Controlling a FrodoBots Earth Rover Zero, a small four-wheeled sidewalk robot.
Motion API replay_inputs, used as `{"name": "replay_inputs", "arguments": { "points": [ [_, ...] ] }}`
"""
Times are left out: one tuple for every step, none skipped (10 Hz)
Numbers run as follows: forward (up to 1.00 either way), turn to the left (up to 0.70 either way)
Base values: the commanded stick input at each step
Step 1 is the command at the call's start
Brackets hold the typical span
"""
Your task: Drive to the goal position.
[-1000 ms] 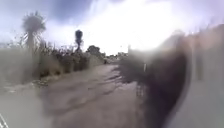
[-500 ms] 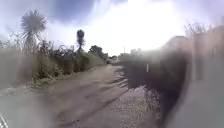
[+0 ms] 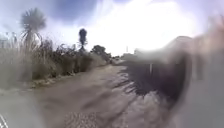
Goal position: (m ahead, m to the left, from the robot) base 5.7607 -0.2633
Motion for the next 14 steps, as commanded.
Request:
{"name": "replay_inputs", "arguments": {
  "points": [
    [0.85,0.0],
    [0.85,0.0],
    [0.85,0.0],
    [0.85,0.0],
    [0.85,0.0],
    [0.85,0.0],
    [0.85,0.0],
    [0.85,0.0],
    [0.85,0.0],
    [0.85,0.0],
    [0.85,0.0],
    [0.85,0.0],
    [0.85,0.0],
    [0.85,0.0]
  ]
}}
